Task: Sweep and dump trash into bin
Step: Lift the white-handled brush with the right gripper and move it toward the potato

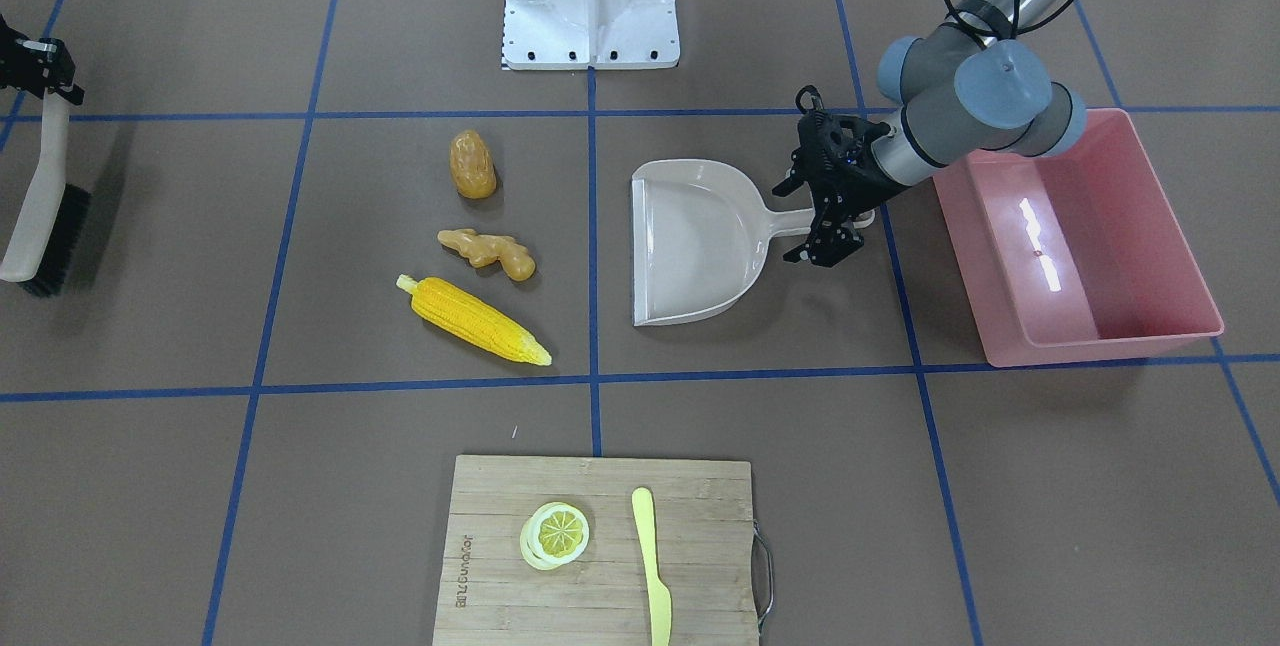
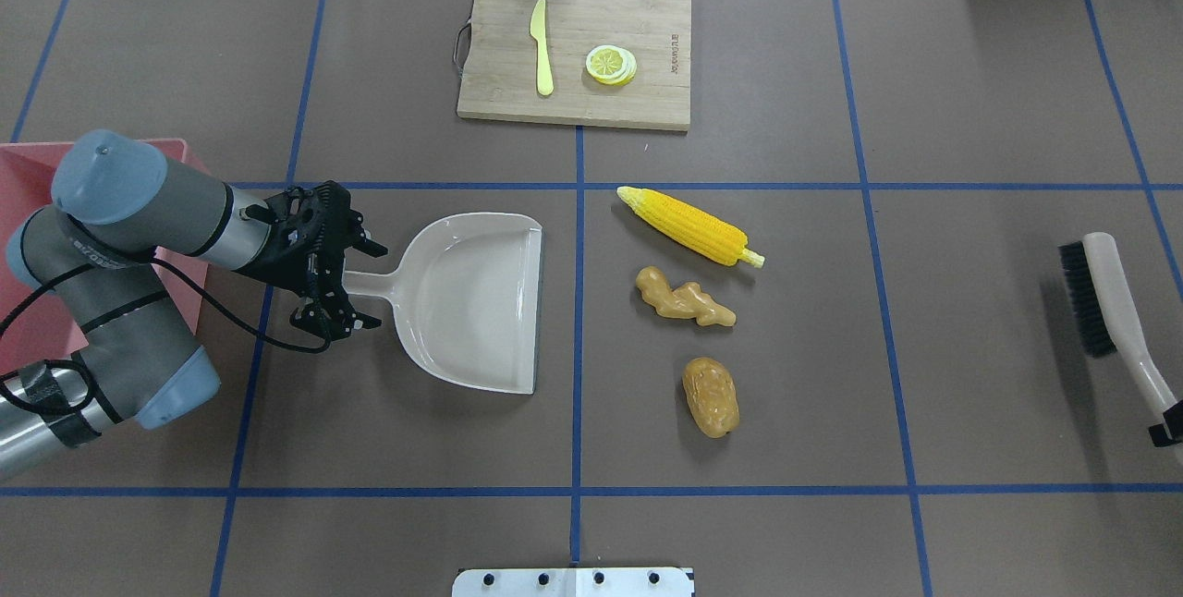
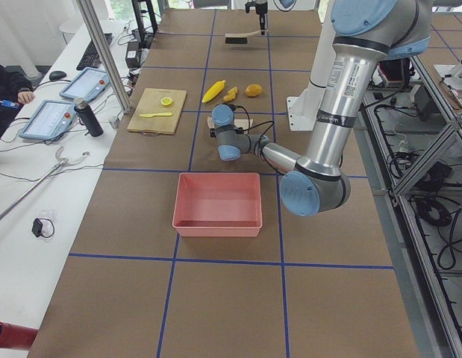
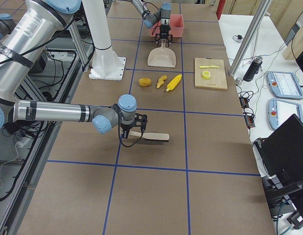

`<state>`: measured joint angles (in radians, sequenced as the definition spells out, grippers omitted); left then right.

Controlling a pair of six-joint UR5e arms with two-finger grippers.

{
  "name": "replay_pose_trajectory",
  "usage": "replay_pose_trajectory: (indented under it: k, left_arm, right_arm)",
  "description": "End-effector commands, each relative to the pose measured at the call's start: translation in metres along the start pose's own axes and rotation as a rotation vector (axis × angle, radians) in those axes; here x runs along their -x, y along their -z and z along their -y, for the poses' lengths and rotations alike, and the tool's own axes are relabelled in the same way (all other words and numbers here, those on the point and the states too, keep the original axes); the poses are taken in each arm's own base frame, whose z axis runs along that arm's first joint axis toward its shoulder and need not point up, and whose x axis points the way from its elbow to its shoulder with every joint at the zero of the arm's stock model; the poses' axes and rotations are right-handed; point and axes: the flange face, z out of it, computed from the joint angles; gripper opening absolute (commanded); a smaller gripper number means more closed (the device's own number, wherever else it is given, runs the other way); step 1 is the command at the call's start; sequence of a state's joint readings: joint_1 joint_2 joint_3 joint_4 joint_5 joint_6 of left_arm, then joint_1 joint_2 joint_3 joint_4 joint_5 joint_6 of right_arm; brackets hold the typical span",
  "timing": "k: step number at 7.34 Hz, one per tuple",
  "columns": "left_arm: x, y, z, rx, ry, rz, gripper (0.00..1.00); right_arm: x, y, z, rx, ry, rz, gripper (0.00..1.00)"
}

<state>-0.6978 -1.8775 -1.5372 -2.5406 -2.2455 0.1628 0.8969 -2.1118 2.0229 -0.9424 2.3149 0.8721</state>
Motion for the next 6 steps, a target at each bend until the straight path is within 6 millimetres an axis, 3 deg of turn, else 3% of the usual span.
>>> replay_pose_trajectory:
  k: [1, 2, 4, 6]
  left_arm:
    - [0.000, -0.002, -0.003, -0.021, 0.009, 0.002, 0.98]
    - [-0.001, -0.003, -0.003, -0.029, 0.017, 0.000, 0.98]
    - [-0.001, -0.006, -0.007, -0.045, 0.009, 0.000, 0.98]
    - [-0.003, -0.011, -0.004, -0.044, 0.008, -0.006, 0.98]
  right_arm:
    - [0.078, -0.002, -0.011, 0.023, -0.058, 0.040, 0.00]
    - [0.123, -0.007, -0.019, 0.046, -0.088, 0.073, 0.00]
    - [0.164, -0.022, -0.022, 0.045, -0.099, 0.072, 0.00]
    - [0.238, -0.014, -0.006, 0.060, -0.105, 0.049, 0.00]
